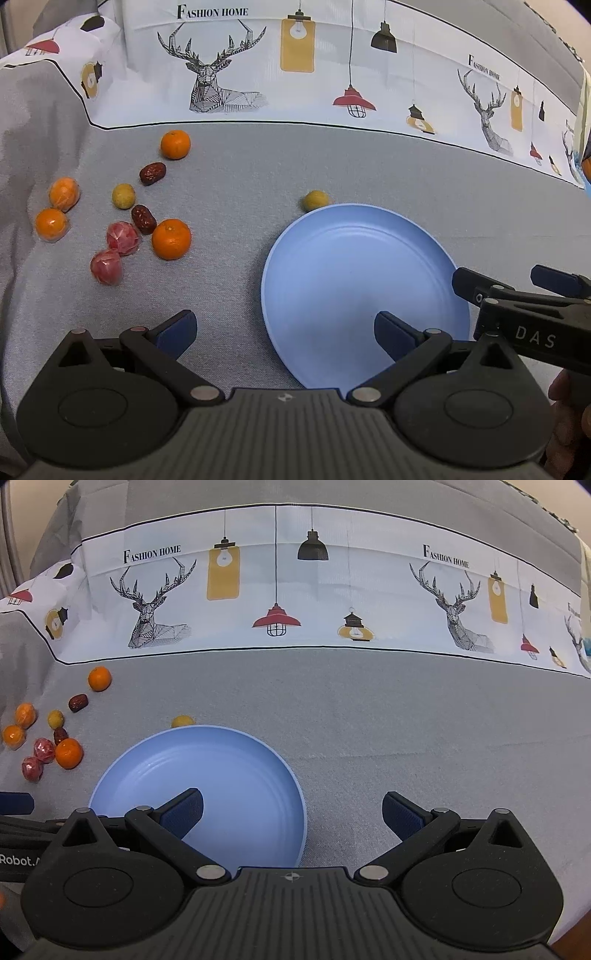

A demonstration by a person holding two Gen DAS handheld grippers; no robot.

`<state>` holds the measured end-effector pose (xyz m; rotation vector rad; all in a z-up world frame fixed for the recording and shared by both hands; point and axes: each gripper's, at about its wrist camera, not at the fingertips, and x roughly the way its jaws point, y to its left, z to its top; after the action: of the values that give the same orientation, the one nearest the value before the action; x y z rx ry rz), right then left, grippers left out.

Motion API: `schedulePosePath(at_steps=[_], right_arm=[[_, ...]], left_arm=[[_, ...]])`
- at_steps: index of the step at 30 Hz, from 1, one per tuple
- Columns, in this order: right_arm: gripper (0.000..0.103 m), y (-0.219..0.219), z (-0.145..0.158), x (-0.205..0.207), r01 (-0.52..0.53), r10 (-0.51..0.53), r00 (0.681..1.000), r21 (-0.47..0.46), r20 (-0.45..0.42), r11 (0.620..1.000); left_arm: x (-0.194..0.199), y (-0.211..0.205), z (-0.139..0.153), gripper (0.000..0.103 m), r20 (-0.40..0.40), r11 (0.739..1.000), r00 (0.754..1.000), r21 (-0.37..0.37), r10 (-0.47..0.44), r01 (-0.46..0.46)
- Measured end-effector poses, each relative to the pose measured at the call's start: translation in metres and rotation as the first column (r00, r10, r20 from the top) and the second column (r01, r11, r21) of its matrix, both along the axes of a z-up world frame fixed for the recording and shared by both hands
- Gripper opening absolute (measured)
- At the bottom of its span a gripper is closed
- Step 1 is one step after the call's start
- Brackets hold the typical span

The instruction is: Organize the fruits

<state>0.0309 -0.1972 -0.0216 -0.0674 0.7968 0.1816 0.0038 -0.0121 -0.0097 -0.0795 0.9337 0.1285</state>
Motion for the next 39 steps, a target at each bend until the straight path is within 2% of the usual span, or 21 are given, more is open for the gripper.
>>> schedulePosePath(at_steps=[6,18,19,24,35,36,38,39], right_arm=[[0.102,0.001,-0.002,0.000,0.003,-0.003,1.000,-0.005,-0.004,1.000],[0.102,0.001,-0.003,0.001,0.003,-0.003,1.000,-0.003,-0.018,1.000],[0.102,0.003,-0.003,0.001,0.001,-0.001,1.000,-0.009,-0.015,1.000],[0.102,0.006,-0.003,0.001,-0.006,0.006,1.000,-0.032,-0.011,0.999],[0.102,0.005,-0.003,0.002,0.000,0.000,1.000,-0.032,-0.019,0.999],[0.102,0.005,-0.002,0.002,0.003,-0.004,1.000,-0.027,-0.019,1.000],[0.099,0.004,0.000,0.004,0.011,-0.012,1.000,-0.009,-0.019,1.000],[0.097,0.003,0.001,0.004,0.017,-0.017,1.000,0.002,-0.019,1.000]], left_arm=[[0.000,-0.001,-0.001,0.102,0.006,1.000,1.000,-0.001,-0.002,0.002],[0.000,-0.001,-0.002,0.102,-0.047,1.000,0.999,0.000,0.006,-0.006],[0.000,-0.001,-0.001,0.102,-0.025,1.000,1.000,-0.003,0.002,-0.002],[-0.001,-0.002,-0.002,0.102,-0.008,1.000,1.000,-0.010,0.001,-0.001],[-0.001,0.003,0.002,0.102,0.005,1.000,1.000,-0.025,0.005,-0.005],[-0.001,0.006,0.006,0.101,0.010,0.999,1.000,-0.031,0.009,-0.009],[-0.003,0.013,0.015,0.091,0.018,0.999,1.000,-0.042,0.008,-0.007],[-0.003,0.017,0.021,0.076,0.020,0.999,1.000,-0.044,-0.001,0.002]])
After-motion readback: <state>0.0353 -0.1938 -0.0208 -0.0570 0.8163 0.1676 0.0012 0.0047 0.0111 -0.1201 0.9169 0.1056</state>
